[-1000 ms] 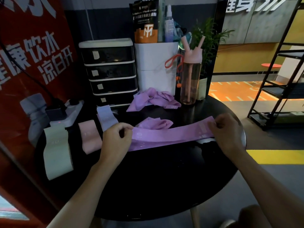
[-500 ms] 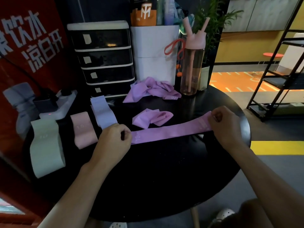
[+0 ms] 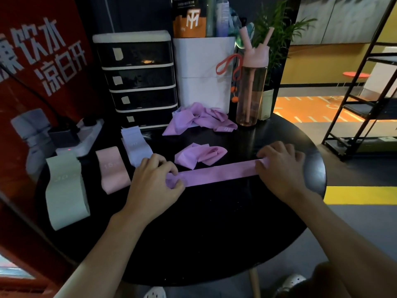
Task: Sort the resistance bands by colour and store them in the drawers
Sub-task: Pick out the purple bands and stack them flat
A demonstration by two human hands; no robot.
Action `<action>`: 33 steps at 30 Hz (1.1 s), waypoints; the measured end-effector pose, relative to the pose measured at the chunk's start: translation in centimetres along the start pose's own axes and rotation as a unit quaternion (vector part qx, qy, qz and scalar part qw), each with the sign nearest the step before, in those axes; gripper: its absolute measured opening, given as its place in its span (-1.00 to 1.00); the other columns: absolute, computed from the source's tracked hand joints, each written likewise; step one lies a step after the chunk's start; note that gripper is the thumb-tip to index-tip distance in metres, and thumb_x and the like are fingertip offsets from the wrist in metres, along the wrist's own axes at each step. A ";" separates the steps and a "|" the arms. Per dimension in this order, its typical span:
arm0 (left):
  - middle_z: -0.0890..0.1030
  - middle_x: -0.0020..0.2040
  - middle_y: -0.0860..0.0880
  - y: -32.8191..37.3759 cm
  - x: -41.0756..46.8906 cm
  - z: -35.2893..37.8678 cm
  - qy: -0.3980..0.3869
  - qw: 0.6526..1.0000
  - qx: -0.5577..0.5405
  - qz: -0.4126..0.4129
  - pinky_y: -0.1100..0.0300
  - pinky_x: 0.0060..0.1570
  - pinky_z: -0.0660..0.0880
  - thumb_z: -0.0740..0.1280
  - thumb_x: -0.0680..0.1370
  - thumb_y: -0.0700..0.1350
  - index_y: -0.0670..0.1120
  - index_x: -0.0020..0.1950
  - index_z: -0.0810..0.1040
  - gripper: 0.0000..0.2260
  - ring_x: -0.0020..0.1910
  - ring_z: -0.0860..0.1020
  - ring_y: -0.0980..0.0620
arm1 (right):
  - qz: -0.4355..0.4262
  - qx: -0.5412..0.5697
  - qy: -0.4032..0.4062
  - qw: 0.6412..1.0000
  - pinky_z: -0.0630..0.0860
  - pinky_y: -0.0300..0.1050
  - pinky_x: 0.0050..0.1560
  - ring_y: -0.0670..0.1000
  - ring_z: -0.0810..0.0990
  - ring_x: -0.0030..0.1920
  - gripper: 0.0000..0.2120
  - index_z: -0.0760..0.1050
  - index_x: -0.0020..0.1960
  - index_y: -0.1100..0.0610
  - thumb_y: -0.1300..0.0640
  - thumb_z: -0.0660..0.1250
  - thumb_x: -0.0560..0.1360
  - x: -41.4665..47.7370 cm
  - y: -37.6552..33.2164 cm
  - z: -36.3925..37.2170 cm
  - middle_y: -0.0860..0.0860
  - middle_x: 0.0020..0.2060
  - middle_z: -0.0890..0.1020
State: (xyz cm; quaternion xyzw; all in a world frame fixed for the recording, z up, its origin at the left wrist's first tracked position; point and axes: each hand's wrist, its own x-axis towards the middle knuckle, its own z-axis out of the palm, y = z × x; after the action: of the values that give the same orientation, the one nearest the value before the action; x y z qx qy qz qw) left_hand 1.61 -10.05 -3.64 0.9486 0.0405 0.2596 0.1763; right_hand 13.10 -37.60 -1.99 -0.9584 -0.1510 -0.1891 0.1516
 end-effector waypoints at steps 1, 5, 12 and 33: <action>0.44 -0.03 0.11 0.3 0.2 -0.1 0.013 1.000 0.000 0.011 0.10 0.00 0.35 0.43 0.47 0.04 0.01 -0.08 0.61 -0.87 -0.02 0.41 0.04 | -0.021 0.022 -0.006 1.000 0.21 0.04 0.23 0.04 0.34 0.24 -0.78 0.50 0.15 -0.04 -0.06 0.27 0.55 0.0 -0.9 0.2 -0.03 0.17 0.47; 0.54 0.01 0.10 1.8 2.7 -0.1 0.016 0.998 -0.009 0.058 0.05 0.05 0.36 0.36 0.53 0.04 0.00 0.00 0.62 -0.85 0.04 0.49 -0.01 | -0.069 0.091 -0.029 0.993 0.18 -0.07 0.14 -0.02 0.40 0.20 -0.76 0.50 0.18 -0.06 -0.09 0.27 0.55 0.0 -3.7 1.3 -0.10 0.13 0.49; 0.62 0.19 0.09 5.6 8.0 2.8 -0.037 0.993 -0.029 0.106 0.01 0.15 0.38 0.34 0.55 0.17 0.01 0.21 0.61 -0.67 0.19 0.54 0.01 | -0.094 0.070 -0.071 0.991 0.23 -0.07 0.08 -0.04 0.39 0.13 -0.78 0.52 0.07 -0.08 -0.17 0.26 0.54 0.0 -3.5 2.4 -0.11 0.08 0.46; 0.68 -0.22 0.13 3.6 8.8 0.9 0.125 0.908 -0.396 -0.062 0.31 -0.15 0.55 0.43 0.52 -0.31 0.10 -0.16 0.66 -0.72 -0.23 0.61 0.18 | -0.043 0.429 -0.079 0.899 0.54 -0.13 0.05 -0.14 0.61 -0.04 -0.68 0.52 0.11 -0.02 0.02 0.51 0.40 4.5 -9.1 1.7 -0.16 -0.09 0.62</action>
State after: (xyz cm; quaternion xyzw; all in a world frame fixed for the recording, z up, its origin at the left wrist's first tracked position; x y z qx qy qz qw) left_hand 9.60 -12.26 1.13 0.7561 0.0145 0.3594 0.5467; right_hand 14.43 -27.72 0.43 -0.8049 -0.2696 -0.0364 0.5273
